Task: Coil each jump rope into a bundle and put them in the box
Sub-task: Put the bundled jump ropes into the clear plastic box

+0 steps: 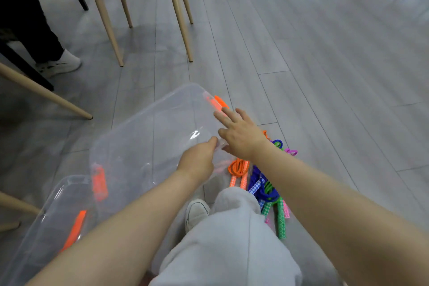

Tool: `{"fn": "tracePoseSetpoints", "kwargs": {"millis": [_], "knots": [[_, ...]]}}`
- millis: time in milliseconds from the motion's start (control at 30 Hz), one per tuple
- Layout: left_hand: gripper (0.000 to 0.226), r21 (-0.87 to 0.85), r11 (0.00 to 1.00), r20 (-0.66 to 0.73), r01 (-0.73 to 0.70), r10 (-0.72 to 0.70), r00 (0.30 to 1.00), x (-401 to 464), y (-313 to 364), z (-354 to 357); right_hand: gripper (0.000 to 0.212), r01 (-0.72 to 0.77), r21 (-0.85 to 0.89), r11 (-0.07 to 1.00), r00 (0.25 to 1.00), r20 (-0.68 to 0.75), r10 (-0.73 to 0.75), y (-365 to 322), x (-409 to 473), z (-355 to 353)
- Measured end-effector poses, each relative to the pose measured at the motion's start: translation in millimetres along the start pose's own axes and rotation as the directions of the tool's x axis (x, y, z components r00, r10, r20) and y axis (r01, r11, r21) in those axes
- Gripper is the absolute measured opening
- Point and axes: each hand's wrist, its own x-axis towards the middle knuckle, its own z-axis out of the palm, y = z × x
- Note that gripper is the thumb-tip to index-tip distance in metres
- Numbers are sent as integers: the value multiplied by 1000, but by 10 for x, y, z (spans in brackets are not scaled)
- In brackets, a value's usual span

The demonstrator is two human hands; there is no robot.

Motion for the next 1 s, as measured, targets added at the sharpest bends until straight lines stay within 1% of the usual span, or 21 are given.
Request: {"fn": "tracePoseSetpoints", "kwargs": {"millis": [100, 167, 233, 300, 367, 433, 500, 533, 600, 700, 767, 900, 1000], "knots": [[37, 150, 978, 21, -146, 144, 989, 66, 228, -47, 34, -27, -19, 999, 999, -27, 27, 207, -296, -116], [39, 207, 952, 29, -226, 225, 974, 146, 381, -55, 28, -41, 33, 999, 999, -27, 42, 345, -517, -189], [35, 249, 921, 24, -300, 303, 953, 244, 564, -56, 18, -69, 113, 991, 997, 35, 65, 535, -749, -255], [31, 302, 889, 10, -343, 357, 934, 354, 776, -61, 16, -113, 120, 986, 994, 24, 110, 796, -1018, -230], [27, 352, 868, 19, -349, 367, 930, 478, 992, -38, 11, -122, 149, 981, 991, -38, 129, 1068, -1363, -232], [23, 431, 829, 73, -356, 361, 930, 622, 1173, 30, 20, -122, 143, 982, 983, -116, 139, 1334, -1745, -191], [23, 492, 793, 128, -359, 342, 931, 750, 1300, 100, 21, -158, 124, 980, 971, -159, 176, 1548, -2166, -195], [23, 509, 782, 148, -359, 332, 932, 806, 1332, 138, 20, -186, 114, 976, 965, -164, 203, 1655, -2383, -196], [22, 535, 760, 181, -370, 324, 928, 883, 1405, 191, 20, -248, 147, 958, 951, -149, 269, 1877, -2819, -133], [21, 578, 705, 202, -411, 365, 909, 977, 1654, 259, 18, -356, 229, 906, 909, -141, 392, 2120, -3387, 119], [23, 627, 630, 249, -458, 395, 884, 1072, 1964, 309, 20, -435, 279, 856, 872, -105, 478, 2172, -3679, 323], [31, 707, 474, 329, -525, 437, 837, 1203, 2640, 451, 29, -595, 347, 725, 779, 25, 627, 2141, -4197, 772], [32, 744, 398, 340, -537, 465, 817, 1175, 2978, 680, 23, -697, 370, 614, 695, 138, 706, 2063, -4531, 1045]]}}
